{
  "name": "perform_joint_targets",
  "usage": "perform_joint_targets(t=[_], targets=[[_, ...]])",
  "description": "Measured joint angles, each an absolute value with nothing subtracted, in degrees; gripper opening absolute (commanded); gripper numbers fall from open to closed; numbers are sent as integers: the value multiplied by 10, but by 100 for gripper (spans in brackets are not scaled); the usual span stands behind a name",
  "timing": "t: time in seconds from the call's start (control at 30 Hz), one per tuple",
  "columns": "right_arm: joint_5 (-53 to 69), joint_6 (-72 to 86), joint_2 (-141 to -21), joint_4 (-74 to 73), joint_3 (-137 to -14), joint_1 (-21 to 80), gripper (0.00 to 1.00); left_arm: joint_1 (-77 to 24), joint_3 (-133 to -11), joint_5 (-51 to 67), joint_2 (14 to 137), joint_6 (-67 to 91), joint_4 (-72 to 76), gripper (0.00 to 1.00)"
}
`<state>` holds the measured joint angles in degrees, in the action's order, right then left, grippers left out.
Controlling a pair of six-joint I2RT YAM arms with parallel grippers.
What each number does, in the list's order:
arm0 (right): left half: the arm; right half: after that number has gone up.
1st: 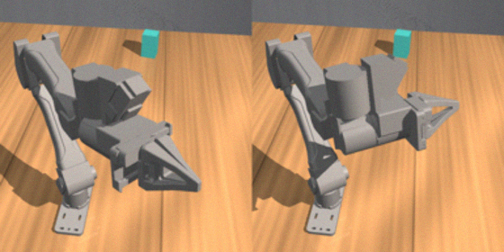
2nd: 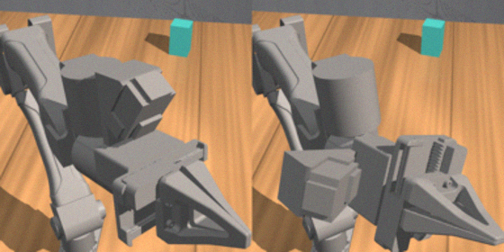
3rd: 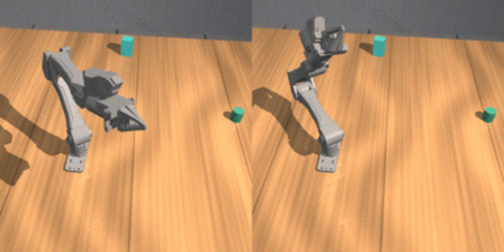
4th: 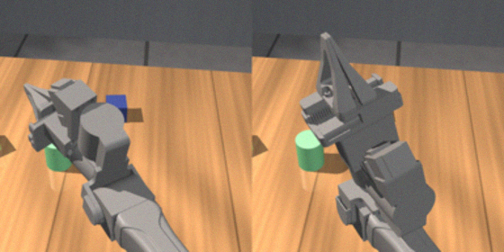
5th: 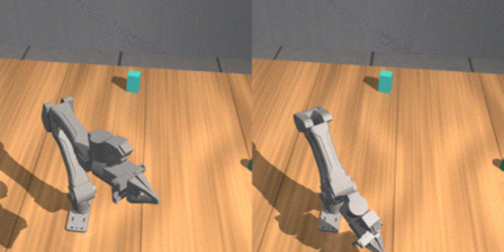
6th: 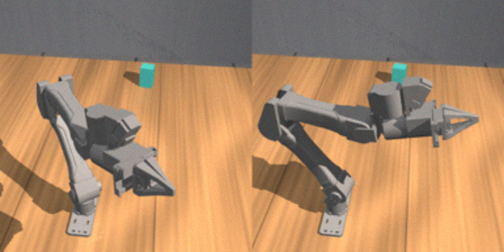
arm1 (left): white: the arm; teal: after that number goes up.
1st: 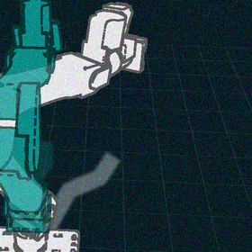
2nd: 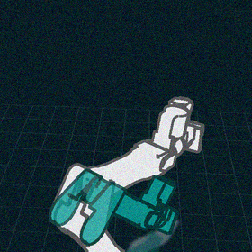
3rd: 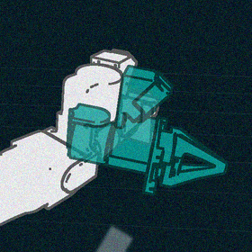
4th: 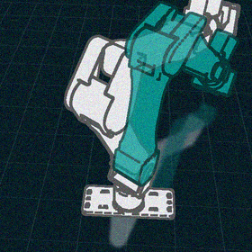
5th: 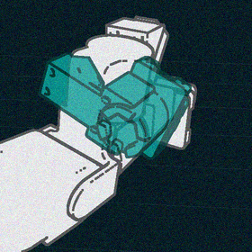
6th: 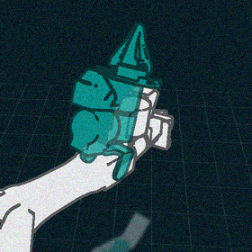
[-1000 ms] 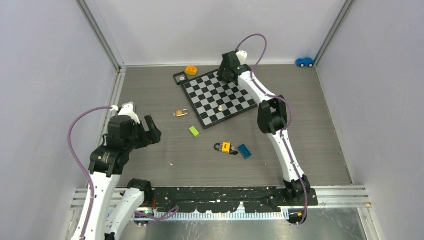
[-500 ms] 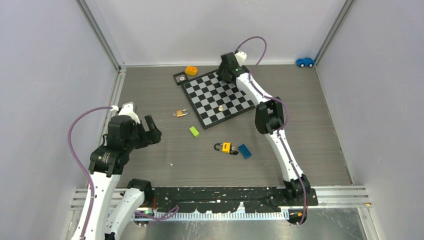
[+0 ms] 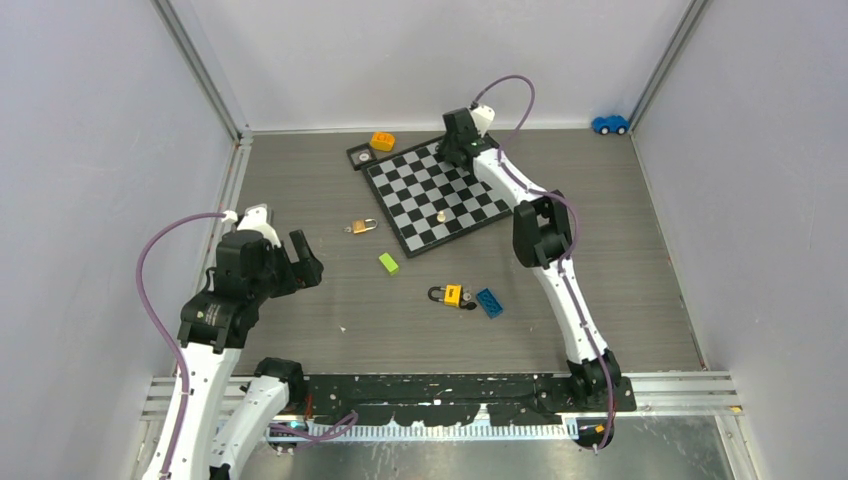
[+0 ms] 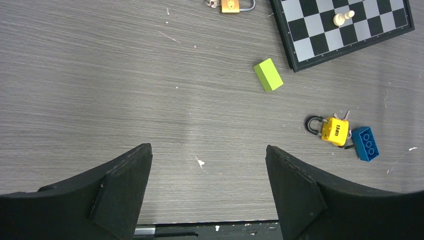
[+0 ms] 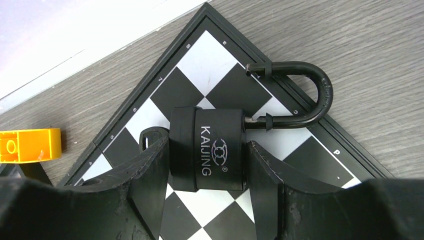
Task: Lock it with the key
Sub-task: Pick up the lock from the center of the board.
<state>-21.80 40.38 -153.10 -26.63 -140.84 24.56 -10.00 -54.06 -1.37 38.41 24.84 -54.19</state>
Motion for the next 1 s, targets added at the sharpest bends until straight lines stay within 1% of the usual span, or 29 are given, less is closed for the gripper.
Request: perform_joint_targets(t=[0.13,0.23,0.37,0.53,0.67,0.8,0.97,1.0], targets=[[-212,388,-1489,-233,-1333,246,21,-100,-541,-14,384,248,-542,87],[-202,369,-1426,-217,-1235,246,16,-100,-541,-14,385,248,-541,91],[-197,341,-1328,-220,-1094,245,10,-100,-541,-14,388,244,-541,98],[-188,322,-1200,-225,-941,243,8,-100,-553,-5,396,241,-543,100],[-181,320,-1077,-223,-823,243,5,-100,-571,36,398,256,-535,100],[-169,336,-928,-215,-690,242,4,-100,-571,90,393,289,-519,100],[-129,357,-767,-218,-556,247,3,-100,-534,156,372,349,-471,99],[-120,362,-733,-223,-529,253,3,-100,-521,169,368,362,-461,97]])
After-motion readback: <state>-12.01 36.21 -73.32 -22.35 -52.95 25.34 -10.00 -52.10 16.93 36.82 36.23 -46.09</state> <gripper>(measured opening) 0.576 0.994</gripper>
